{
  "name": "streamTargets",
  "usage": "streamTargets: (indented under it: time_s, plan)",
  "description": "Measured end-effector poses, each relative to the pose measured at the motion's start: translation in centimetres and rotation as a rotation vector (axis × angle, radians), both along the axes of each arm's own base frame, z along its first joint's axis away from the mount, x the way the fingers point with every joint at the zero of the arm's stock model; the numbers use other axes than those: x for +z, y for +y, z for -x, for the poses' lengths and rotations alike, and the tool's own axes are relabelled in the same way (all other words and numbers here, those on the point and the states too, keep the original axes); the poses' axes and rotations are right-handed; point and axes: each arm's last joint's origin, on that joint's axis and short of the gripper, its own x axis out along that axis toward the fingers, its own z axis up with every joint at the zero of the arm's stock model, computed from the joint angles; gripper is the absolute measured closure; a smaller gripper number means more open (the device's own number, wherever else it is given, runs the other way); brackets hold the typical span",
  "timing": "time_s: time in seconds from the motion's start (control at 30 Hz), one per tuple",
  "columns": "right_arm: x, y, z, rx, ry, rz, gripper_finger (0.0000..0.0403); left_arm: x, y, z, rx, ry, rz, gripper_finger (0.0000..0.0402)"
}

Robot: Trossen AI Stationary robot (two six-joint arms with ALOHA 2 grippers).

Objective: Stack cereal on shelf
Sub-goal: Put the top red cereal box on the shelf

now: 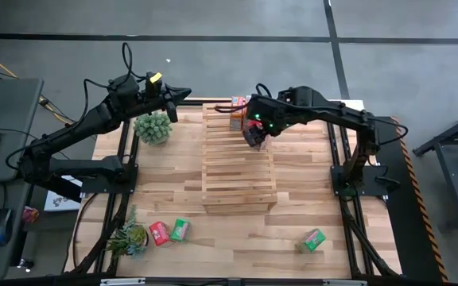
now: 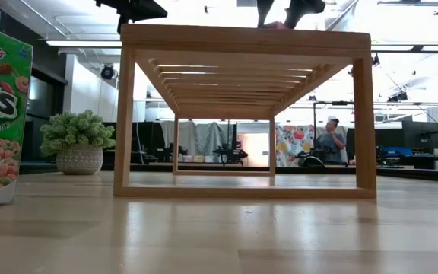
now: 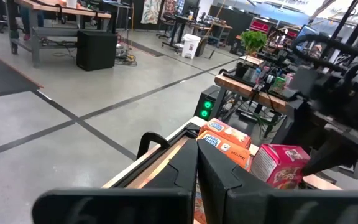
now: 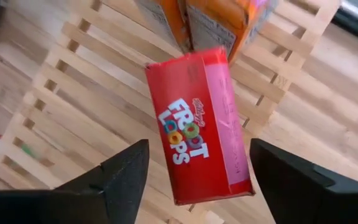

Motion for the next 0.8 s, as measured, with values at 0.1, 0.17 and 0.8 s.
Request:
streamTargets:
  time_s: [0.1, 0.17, 0.8]
  plan:
    - [0.8, -0.1, 0.2, 0.008, -0.021, 0.056, 0.0130, 0.0, 0.0, 0.0, 0.000, 0.000, 0.000, 0.0398]
    - [1.6, -0.2, 0.4, 0.023, -0.040, 0.092, 0.0130, 0.0, 0.0, 0.0, 0.000, 0.000, 0.000, 0.0398]
    - [3.8, -1.7, 4.1, 0.139, 0.035, 0.327, 0.0388, 0.0, 0.0, 0.0, 0.003, 0.003, 0.002, 0.0398]
